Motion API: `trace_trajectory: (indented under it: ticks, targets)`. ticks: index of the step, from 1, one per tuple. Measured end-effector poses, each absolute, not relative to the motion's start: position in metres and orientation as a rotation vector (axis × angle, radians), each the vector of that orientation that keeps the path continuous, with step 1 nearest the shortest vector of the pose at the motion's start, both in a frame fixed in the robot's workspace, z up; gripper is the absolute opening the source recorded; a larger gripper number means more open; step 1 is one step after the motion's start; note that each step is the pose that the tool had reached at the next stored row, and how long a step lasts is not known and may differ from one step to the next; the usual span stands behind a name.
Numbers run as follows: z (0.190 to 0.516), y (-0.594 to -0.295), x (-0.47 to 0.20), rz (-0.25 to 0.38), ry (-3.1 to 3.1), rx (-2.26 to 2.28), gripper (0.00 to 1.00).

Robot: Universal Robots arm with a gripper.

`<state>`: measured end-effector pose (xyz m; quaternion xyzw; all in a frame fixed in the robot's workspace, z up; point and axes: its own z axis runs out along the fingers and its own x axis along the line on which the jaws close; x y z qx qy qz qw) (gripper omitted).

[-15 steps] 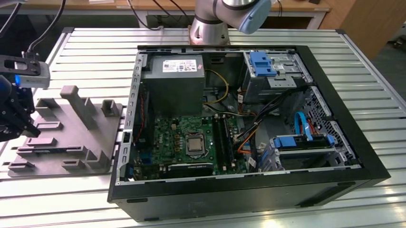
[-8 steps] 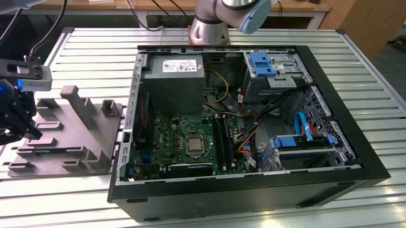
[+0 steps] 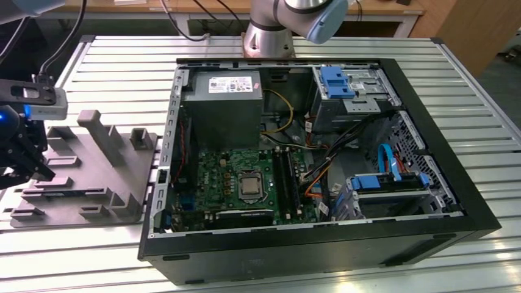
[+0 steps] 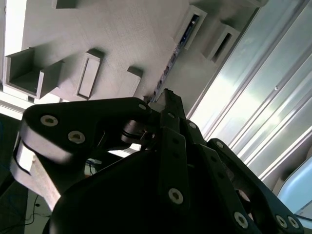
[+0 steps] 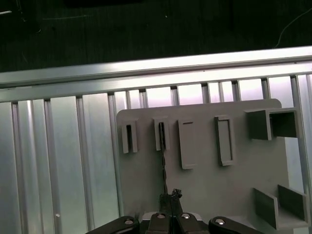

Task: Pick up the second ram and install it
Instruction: 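Pick up the second ram and move it above second insertion slot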

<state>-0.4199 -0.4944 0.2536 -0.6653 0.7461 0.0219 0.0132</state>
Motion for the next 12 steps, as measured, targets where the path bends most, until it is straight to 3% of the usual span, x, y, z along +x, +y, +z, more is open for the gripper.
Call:
trace_trajectory:
  ticks: [12]
  targets:
    - [0.241, -0.496, -0.423, 0.069, 2.284, -2.119, 0.10]
